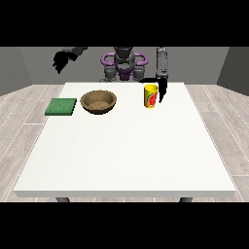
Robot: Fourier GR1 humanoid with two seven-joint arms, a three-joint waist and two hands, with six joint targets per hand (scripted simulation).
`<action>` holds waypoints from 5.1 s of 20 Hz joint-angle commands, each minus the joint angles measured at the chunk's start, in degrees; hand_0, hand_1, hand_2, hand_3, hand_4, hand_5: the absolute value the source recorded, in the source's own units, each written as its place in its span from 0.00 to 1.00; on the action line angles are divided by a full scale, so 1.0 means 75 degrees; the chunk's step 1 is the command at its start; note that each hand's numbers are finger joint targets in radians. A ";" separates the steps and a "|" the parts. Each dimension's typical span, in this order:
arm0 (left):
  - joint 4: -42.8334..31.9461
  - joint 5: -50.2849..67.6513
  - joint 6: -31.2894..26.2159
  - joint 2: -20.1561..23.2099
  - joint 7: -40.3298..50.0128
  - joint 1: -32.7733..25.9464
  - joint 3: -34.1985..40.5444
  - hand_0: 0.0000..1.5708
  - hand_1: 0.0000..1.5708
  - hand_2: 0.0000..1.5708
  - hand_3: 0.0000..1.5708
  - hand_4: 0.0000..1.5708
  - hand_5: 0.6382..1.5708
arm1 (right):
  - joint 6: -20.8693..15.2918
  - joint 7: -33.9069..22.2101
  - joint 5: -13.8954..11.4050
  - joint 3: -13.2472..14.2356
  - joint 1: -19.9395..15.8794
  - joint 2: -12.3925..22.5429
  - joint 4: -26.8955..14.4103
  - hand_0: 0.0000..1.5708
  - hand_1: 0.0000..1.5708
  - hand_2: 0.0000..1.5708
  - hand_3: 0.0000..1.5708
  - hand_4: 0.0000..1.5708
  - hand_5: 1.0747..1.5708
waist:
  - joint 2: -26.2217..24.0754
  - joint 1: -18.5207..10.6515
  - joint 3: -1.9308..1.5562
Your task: Pick the cup and pour the ball into the bowl, then pick the bowl and place it on the pad
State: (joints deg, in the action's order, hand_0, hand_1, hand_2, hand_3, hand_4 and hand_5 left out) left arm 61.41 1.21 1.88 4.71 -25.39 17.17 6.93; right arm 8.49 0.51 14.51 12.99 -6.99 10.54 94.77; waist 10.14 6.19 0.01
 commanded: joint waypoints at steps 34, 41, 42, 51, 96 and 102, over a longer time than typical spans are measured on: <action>-0.4078 -0.6369 0.4923 -0.0082 0.3542 0.3140 -0.3236 0.86 0.86 1.00 1.00 0.93 0.96 | 0.1246 -0.0386 0.0944 0.1081 -0.0226 0.1197 -0.2599 0.00 0.00 0.00 0.05 0.43 0.98 | -0.1774 0.0121 -0.0035; -0.4336 -0.7801 0.4269 -0.0615 0.5612 0.3851 -0.4406 0.87 0.87 1.00 1.00 0.93 0.96 | 0.1798 -0.0398 0.1306 0.1468 -0.0583 0.1772 -0.3457 0.00 0.00 0.00 0.00 0.43 0.97 | -0.1810 0.0059 -0.0012; -0.4194 -0.7938 0.3660 -0.0618 0.6121 0.4678 -0.4527 0.87 0.87 1.00 1.00 0.94 0.96 | 0.1830 0.0088 0.1155 0.1595 -0.0625 0.1787 -0.3930 0.00 0.00 0.00 0.00 0.44 0.97 | -0.1693 -0.0091 -0.0024; -0.4778 -0.9753 0.1910 -0.0627 0.7868 0.5960 -0.5766 0.92 0.92 1.00 1.00 0.69 1.00 | 0.1878 0.0000 0.0900 0.1161 -0.0747 0.1605 -0.3933 0.00 0.00 0.00 0.19 0.45 0.97 | -0.2031 0.0314 -0.0015; 0.0825 0.0856 -0.2326 0.2519 0.4833 0.4030 0.1839 0.00 0.00 0.00 0.00 0.63 0.99 | 0.0021 0.2267 0.0128 0.1134 -0.1187 -0.0019 -0.6006 0.00 0.00 0.00 0.00 0.44 0.99 | -0.0449 -0.2289 -0.0007; 0.0746 0.1327 -0.2746 0.3447 0.4852 0.3950 0.2363 0.00 0.00 0.00 0.00 0.64 0.96 | -0.0014 0.2520 0.0191 0.1174 -0.2138 0.0154 -0.6805 0.00 0.00 0.00 0.00 0.36 0.98 | -0.0061 -0.2034 -0.0007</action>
State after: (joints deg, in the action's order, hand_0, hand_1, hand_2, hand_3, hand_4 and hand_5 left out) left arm 67.02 8.64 -16.88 26.83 10.31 46.62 22.43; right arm 7.90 18.32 15.67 21.60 -18.76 10.51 47.95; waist 7.92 -10.31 -0.04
